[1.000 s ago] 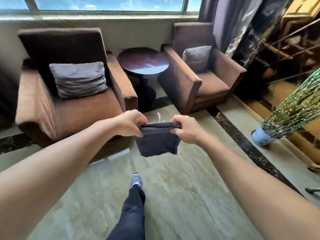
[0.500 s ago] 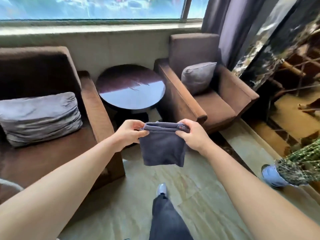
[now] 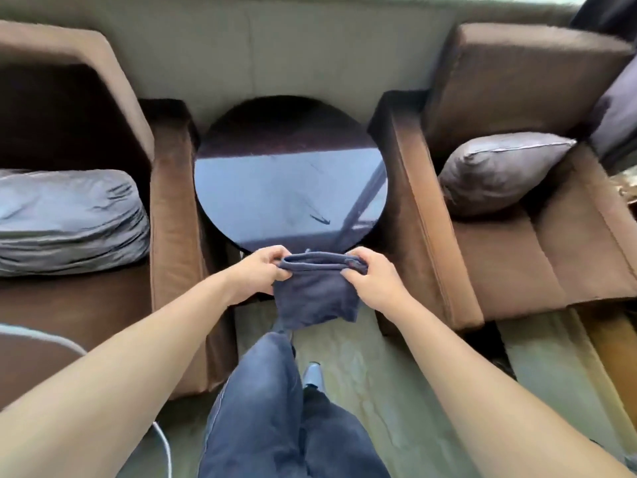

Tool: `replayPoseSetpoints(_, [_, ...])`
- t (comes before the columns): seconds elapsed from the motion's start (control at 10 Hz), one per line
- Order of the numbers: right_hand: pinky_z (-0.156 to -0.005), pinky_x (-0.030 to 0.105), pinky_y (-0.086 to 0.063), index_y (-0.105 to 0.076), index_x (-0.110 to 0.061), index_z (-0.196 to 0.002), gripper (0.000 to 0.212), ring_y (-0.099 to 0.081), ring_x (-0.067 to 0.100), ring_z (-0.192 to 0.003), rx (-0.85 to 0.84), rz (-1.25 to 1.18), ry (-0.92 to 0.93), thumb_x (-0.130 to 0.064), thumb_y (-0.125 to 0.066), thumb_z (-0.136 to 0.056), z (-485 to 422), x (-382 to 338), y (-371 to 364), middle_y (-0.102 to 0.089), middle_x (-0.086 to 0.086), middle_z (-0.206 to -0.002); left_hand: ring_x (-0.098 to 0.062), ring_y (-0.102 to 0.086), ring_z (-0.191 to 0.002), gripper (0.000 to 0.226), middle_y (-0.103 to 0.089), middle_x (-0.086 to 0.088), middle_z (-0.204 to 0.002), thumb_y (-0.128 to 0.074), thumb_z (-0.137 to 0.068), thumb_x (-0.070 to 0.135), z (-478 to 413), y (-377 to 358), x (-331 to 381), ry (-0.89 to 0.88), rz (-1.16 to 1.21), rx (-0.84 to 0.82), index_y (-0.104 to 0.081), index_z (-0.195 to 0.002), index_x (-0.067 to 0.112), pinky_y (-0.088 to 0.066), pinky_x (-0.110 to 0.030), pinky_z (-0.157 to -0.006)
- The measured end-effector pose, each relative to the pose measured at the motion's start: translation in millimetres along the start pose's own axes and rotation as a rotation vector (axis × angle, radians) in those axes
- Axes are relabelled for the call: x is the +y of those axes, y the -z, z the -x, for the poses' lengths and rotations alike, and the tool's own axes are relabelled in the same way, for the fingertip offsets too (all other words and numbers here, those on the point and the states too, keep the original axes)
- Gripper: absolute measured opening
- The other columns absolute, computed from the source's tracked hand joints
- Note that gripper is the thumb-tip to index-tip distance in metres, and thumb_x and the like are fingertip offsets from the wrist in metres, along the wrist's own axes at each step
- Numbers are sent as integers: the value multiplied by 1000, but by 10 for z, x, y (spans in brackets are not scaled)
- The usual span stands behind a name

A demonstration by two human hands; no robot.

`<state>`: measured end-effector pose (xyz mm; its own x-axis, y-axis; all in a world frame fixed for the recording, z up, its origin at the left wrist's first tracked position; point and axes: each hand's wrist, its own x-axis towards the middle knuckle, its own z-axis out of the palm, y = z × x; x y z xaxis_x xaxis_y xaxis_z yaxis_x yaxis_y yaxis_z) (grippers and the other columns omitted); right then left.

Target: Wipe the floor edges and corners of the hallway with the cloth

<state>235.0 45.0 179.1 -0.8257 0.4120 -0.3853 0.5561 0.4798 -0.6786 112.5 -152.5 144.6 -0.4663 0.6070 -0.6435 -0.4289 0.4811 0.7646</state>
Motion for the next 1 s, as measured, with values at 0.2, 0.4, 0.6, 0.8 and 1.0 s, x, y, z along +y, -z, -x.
replayPoseSetpoints(0.2, [-70, 23, -38, -66, -19, -98, 13, -61, 17, -88, -60, 19, -108, -14, -64, -86, -1219, -25, -145, -69, -2, -91, -13, -54, -66, 23, -56, -3, -74, -50, -94, -8, -1156, 547, 286, 84, -12, 22, -52, -86, 14, -48, -25, -56])
replayPoseSetpoints(0.4, [-94, 27, -41, -48, -20, -136, 49, -56, 26, -115, -223, 145, -217, -20, -61, -90, -2785, 63, -615, -55, 8, -130, -28, -64, -80, 16, -69, -5, -81, -68, -68, 19, -2555, 1285, -231, 216, -5, 383, -65, -75, 33, -52, -45, -75])
replayPoseSetpoints(0.6, [-117, 34, -24, -25, -17, -154, 66, -27, 25, -145, -539, 307, -170, -20, -54, -94, -3071, 85, -980, -24, 10, -159, -18, -59, -94, 33, -68, 5, -97, -68, -84, 10, -2735, 1504, -25, 316, -230, 644, -62, -113, 23, -43, -26, -86])
replayPoseSetpoints(0.8, [-113, 50, -28, -19, -23, -154, 65, -10, 31, -148, -768, 640, -138, -23, -45, -94, -2985, 21, -1161, 10, 2, -164, -23, -64, -92, 33, -65, -7, -112, -57, -84, -3, -2829, 1508, 88, 149, -401, 695, -62, -112, 13, -39, -19, -85])
replayPoseSetpoints(1.0, [-76, 41, -60, -58, -9, -117, 36, -72, 31, -84, -660, 473, -208, -5, -42, -85, -2883, -84, -655, -69, 19, -107, -33, -21, -150, 80, -16, -25, -161, -63, -89, 19, -2508, 1343, 286, 345, -752, 233, -19, -156, 11, -22, -30, -117])
